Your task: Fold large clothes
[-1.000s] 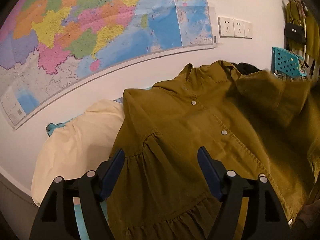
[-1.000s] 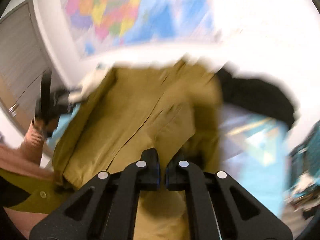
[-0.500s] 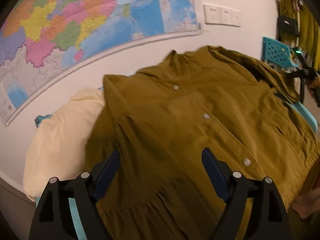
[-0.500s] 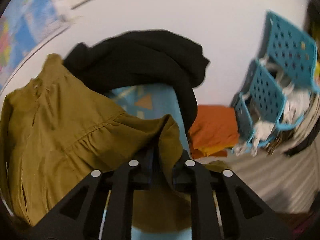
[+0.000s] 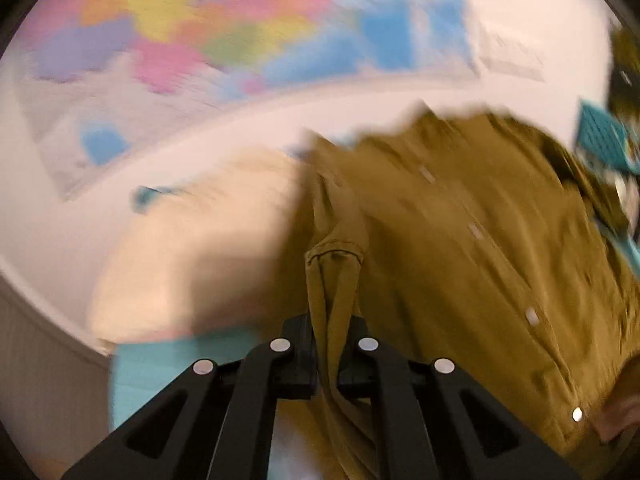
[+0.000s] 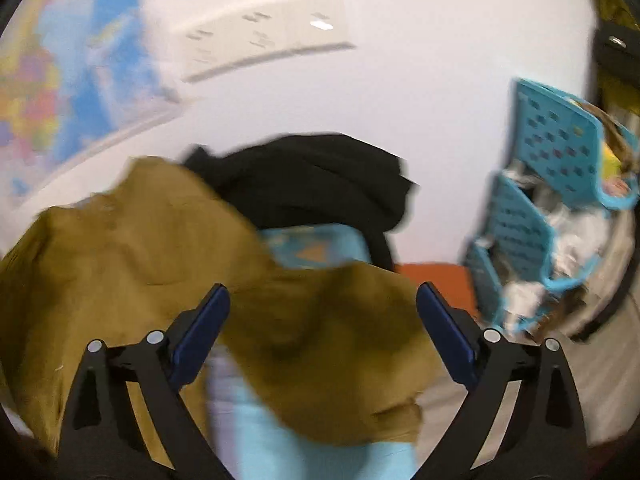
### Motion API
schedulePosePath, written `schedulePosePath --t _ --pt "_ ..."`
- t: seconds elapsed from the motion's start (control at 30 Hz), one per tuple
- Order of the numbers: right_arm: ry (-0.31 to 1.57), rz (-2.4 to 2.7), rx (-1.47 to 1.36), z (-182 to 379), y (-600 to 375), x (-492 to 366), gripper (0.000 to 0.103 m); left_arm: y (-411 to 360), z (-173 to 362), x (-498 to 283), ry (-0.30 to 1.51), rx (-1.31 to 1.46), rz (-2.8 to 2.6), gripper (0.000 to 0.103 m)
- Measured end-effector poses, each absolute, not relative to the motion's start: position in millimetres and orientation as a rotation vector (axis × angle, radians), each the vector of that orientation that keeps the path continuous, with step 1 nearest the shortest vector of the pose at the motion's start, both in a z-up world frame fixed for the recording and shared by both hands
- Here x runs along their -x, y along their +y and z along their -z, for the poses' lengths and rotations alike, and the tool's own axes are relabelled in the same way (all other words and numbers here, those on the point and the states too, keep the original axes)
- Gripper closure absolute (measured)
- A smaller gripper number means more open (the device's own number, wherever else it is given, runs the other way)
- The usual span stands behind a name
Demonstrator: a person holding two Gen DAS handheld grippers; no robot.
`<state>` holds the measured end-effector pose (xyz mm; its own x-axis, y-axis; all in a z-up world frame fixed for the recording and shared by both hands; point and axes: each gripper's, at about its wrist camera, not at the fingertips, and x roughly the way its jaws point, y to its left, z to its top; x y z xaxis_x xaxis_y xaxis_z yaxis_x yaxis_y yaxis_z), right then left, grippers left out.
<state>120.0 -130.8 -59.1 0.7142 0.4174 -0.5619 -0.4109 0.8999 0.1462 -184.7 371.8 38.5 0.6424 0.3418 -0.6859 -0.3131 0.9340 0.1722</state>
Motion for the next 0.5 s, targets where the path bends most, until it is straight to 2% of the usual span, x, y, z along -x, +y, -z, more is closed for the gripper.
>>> schedulePosePath --t 0.1,0.17,0.2,0.23,0.33,0.43,0.5 --pt "0.593 -0.560 0.062 51.9 -108.9 -96.0 0.011 420.0 -63.4 195.3 0.761 -0.070 -0.565 0.097" --pt "0.596 -0.646 0.091 52.8 -91.4 -81.2 0.011 455.4 -59.9 196.1 0.798 -0.104 -0.727 0.075" --pt "0.595 -0.669 0.102 53.9 -84.8 -74.8 0.011 469.3 -52.4 192.9 0.824 -0.138 -0.816 0.056" --pt "0.596 -0.700 0.110 55.7 -77.6 -68.3 0.011 476.4 -45.7 190.3 0.842 -0.169 -0.869 0.048" --pt "0.610 -0.762 0.161 67.8 -55.2 -51.6 0.011 491.4 -15.2 181.7 0.931 -0.188 -0.942 0.049" --pt "0.642 -0.727 0.171 84.7 -49.0 -53.7 0.011 465.7 -6.9 184.5 0.875 -0.132 -0.795 0.048" --pt "0.653 -0.683 0.147 90.5 -57.5 -60.9 0.011 444.7 -10.0 186.9 0.825 -0.122 -0.697 0.042"
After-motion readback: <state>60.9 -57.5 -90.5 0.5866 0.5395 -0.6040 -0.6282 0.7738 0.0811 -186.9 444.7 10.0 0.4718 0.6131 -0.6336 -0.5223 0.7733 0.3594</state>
